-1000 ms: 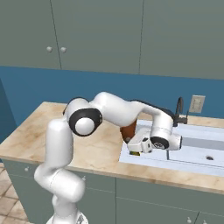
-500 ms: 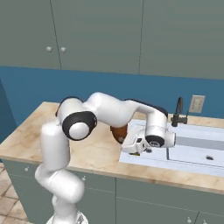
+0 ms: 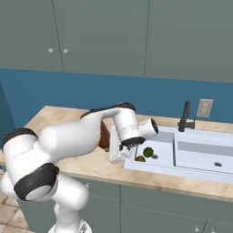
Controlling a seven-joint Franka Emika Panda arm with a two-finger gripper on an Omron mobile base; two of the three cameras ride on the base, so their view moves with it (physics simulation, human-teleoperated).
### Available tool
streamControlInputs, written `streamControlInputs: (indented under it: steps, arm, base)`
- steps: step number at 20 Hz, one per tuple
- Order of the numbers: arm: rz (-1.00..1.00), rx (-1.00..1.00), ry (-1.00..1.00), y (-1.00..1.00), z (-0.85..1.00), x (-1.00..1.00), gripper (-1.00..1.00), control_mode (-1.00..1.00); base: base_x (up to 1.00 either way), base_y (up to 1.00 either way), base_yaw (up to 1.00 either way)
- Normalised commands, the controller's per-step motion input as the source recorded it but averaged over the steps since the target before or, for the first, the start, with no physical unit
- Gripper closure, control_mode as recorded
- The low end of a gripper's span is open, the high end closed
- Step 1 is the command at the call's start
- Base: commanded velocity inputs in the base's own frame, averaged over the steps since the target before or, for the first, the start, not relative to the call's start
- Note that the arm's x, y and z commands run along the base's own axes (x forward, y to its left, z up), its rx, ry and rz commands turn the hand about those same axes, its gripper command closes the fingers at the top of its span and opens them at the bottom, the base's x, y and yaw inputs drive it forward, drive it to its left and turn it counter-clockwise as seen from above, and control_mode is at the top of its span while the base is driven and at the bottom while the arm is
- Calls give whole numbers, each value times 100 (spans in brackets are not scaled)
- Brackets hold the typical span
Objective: Dump the lime and kiwi from the bowl so the bowl can be washed. Place the bowl in the sink after clearing the leftovers.
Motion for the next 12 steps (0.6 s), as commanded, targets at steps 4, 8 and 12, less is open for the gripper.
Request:
streamControlInputs:
  steps: [4, 8, 12]
  arm:
    - [9, -65, -56, 75, 67, -68, 100, -100]
    - [6, -71, -62, 46, 56, -56, 100, -100]
    - [9, -69, -44, 29, 39, -43, 100, -100]
  base:
    - [0, 0, 0]
    - [0, 0, 0]
    - [0, 0, 0]
